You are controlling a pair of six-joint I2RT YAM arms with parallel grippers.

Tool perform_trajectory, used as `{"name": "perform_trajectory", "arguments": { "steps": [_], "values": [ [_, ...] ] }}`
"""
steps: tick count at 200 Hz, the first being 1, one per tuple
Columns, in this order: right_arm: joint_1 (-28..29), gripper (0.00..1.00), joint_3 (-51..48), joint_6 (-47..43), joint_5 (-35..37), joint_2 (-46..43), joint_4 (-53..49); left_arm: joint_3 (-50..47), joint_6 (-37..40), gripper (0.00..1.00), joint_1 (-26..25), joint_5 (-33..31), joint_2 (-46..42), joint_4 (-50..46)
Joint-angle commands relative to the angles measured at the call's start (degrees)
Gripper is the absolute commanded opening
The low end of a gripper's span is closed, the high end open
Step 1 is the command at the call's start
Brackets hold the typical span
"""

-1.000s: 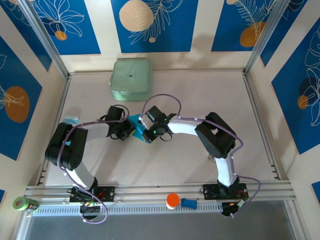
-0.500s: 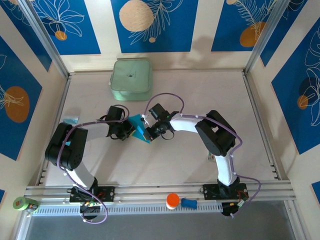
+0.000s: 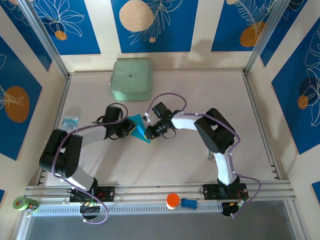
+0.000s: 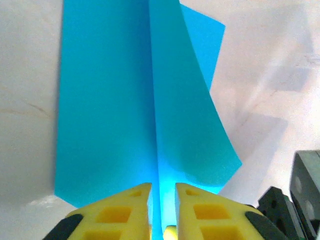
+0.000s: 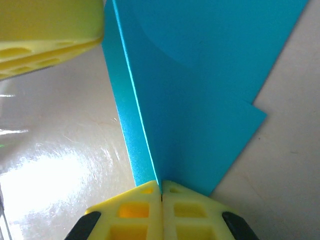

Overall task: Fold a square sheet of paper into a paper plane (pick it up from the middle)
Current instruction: Fourth fold the wing at the center of the table.

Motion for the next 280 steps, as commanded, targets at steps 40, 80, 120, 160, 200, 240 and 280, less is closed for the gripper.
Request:
{"name": "perform_trajectory", "arguments": {
  "steps": [40,80,120,160,200,240,280],
  "values": [
    [-1.2,0.05,-1.4,2.1,-3.0,1.9,-0.3,-4.0,1.7,0.31,-0.3,6.4,1.2,13.1],
    [-1.3,0.05,-1.1,2.2,-3.0,2.1,-0.5,-3.7,3.0,0.32,-0.3,5.8,2.8,12.6],
    [-1.5,0.05,-0.9,2.4,-3.2,2.3,-0.6,-4.0,4.0,0.29,-0.3,4.5,3.1,11.7],
    [-1.6,0.05,-0.7,2.3,-3.4,2.4,-0.7,-3.4,3.6,0.3,-0.3,5.5,5.3,13.3],
    [-1.7,0.05,-0.5,2.3,-3.4,2.6,-0.9,-2.7,3.6,0.31,-0.3,5.8,6.8,13.8],
    [-1.7,0.08,-0.3,2.5,-3.1,2.8,-1.1,-2.9,3.2,0.38,-0.5,5.3,7.8,12.3],
    [-1.9,0.14,-0.5,3.3,-3.1,2.9,-1.0,-2.9,3.2,0.4,-0.9,4.6,8.5,9.4]
  ]
}}
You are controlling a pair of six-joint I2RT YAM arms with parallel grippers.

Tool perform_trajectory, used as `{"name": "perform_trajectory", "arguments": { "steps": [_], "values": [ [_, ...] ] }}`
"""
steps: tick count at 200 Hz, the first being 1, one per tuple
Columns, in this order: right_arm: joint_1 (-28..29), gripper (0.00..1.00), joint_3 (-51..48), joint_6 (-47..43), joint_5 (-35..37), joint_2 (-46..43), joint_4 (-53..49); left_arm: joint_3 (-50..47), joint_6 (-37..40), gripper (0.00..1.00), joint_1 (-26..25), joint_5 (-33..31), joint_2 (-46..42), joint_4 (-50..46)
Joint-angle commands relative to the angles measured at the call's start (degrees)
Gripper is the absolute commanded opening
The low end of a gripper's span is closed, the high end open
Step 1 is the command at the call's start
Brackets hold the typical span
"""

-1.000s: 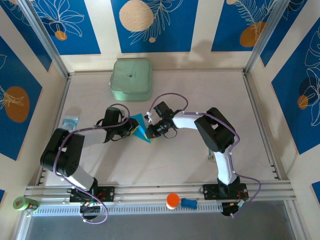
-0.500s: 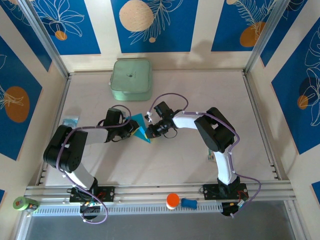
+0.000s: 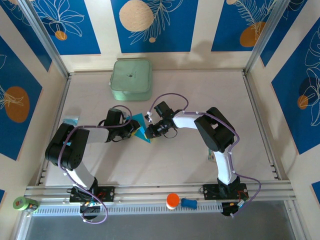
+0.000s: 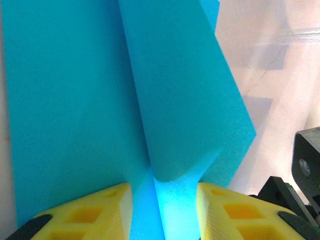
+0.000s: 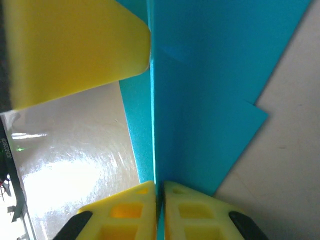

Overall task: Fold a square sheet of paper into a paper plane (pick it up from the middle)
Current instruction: Fourth fold the wing at the center of the table.

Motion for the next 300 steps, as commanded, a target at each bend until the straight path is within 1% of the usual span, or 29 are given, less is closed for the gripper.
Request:
{"name": "perform_trajectory", "arguments": {
  "steps": [1,38,68,118,126,153,183,222,246,259,276,300],
  "values": [
    [-0.4,0.14,-0.2,0.7,1.0,2.0,-2.1,0.2,0.6,0.4,-0.8,-0.8,2.3,-4.0],
    [-0.6,0.17,-0.2,1.7,1.0,2.1,-2.2,2.2,2.5,0.44,-1.5,-1.9,3.2,-10.3],
    [-0.7,0.17,0.1,2.8,1.6,2.2,-2.9,3.9,3.4,0.45,-2.2,-4.3,3.4,-16.0],
    [-1.1,0.16,0.7,4.5,3.0,2.5,-4.7,5.5,3.4,0.48,-2.6,-7.0,3.7,-21.4],
    [-1.2,0.14,0.7,4.6,2.8,2.5,-4.8,5.7,3.4,0.49,-2.6,-7.2,3.9,-22.0],
    [-1.5,0.1,0.7,5.0,2.1,2.7,-4.9,6.1,3.4,0.51,-2.5,-7.4,3.7,-22.9],
    [-1.8,0.07,0.7,5.6,0.7,3.1,-5.2,7.8,4.0,0.53,-2.6,-7.1,2.0,-23.6],
    [-3.5,0.04,-0.4,7.7,-3.0,3.7,-3.9,11.1,5.3,0.56,-2.3,-6.2,-2.9,-23.0],
    [-4.4,0.03,0.0,8.5,-4.9,4.1,-4.0,11.3,6.4,0.56,-2.0,-6.3,-6.1,-21.6],
    [-4.7,0.03,0.3,8.8,-5.9,4.3,-4.3,10.4,7.1,0.55,-1.9,-6.0,-7.3,-19.3],
    [-5.1,0.03,0.8,9.1,-7.4,4.7,-4.6,8.8,7.9,0.49,-1.7,-4.2,-7.8,-15.1],
    [-5.6,0.03,1.3,9.7,-8.4,5.1,-5.2,7.8,9.0,0.39,-1.6,-1.0,-6.4,-10.6]
  ]
}}
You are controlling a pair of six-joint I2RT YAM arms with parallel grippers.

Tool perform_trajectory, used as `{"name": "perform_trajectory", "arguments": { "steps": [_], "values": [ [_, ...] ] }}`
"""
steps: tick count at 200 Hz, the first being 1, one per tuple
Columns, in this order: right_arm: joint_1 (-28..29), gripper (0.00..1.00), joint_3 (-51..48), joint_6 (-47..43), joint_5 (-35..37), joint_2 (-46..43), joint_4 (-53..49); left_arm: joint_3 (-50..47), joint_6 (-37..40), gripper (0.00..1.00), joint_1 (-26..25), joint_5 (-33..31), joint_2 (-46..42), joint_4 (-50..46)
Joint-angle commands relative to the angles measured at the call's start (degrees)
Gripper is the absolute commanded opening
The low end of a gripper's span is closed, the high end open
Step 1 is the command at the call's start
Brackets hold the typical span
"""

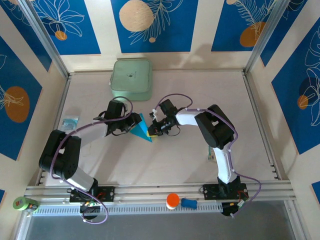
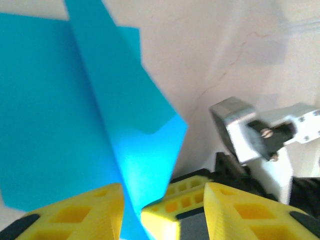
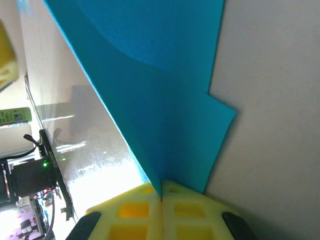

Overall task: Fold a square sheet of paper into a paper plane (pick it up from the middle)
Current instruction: Fourth fold the wing at the center of the table.

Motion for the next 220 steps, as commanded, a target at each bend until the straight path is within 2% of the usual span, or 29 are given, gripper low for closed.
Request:
{"name": "perform_trajectory", "arguments": {
  "steps": [1,30,67,124,178,220],
  "values": [
    [-1.3,0.03,0.2,1.0,-0.2,2.5,-4.7,-1.5,2.3,0.39,0.4,3.6,0.5,5.5],
    [-1.8,0.03,0.5,1.5,-1.2,2.7,-4.8,-2.3,1.7,0.28,0.4,7.2,3.5,11.8],
    [-2.0,0.03,1.0,1.8,-1.4,3.1,-5.2,-2.6,0.2,0.2,0.4,9.4,8.0,16.3],
    [-2.3,0.04,1.5,2.0,-1.5,3.6,-5.9,-4.2,-3.6,0.17,0.3,12.0,12.7,24.5],
    [-2.4,0.13,1.7,2.1,-0.8,3.8,-6.6,-4.3,-3.8,0.18,0.3,10.8,13.6,23.7],
    [-2.5,0.14,1.7,2.4,-0.4,4.0,-6.7,-4.0,-4.2,0.18,0.3,9.8,14.1,23.0]
  ]
}}
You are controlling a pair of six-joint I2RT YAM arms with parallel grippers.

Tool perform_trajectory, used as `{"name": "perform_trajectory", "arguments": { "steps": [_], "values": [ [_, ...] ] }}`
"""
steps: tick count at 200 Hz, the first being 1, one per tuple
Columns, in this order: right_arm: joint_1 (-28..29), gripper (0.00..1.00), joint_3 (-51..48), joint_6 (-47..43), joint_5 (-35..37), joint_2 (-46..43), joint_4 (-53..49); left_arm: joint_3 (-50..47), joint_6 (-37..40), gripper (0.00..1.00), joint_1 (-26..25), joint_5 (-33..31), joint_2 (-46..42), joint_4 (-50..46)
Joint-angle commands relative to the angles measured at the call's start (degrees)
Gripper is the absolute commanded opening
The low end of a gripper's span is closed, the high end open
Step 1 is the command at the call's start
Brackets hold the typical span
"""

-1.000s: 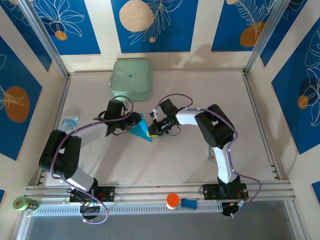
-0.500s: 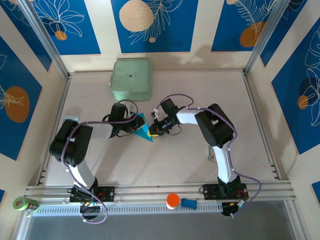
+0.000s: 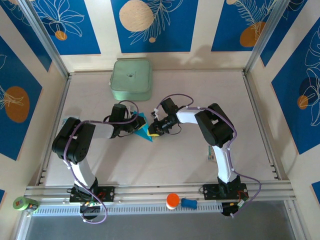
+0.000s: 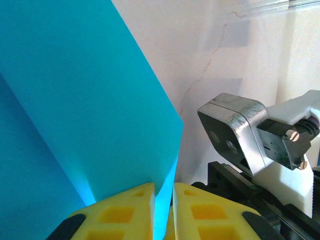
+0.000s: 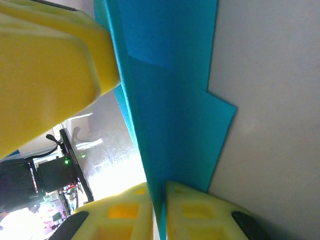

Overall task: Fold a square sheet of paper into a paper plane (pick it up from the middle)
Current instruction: Fourth fold the wing at the center of the table.

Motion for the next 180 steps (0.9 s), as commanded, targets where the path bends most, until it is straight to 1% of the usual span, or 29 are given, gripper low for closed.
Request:
{"name": "perform_trajectory", "arguments": {
  "steps": [1,44,75,112,180],
  "values": [
    [-1.0,0.14,-0.3,0.2,3.6,2.3,-3.9,-0.3,-0.6,0.18,0.2,-0.4,1.3,0.1],
    [-1.4,0.06,-0.3,0.7,2.8,2.8,-4.0,-0.2,-0.6,0.18,0.3,-1.3,0.4,-0.8],
    [-1.8,0.05,0.1,1.1,1.6,3.4,-5.1,-1.1,-0.1,0.2,0.4,-1.2,-2.1,0.6],
    [-2.5,0.05,0.4,2.0,1.0,3.9,-5.6,-3.2,0.8,0.2,0.7,-1.4,-4.3,2.3],
    [-2.6,0.05,1.2,2.3,0.8,4.4,-6.8,-3.1,-0.4,0.18,0.4,0.5,-0.4,6.7]
  ]
}}
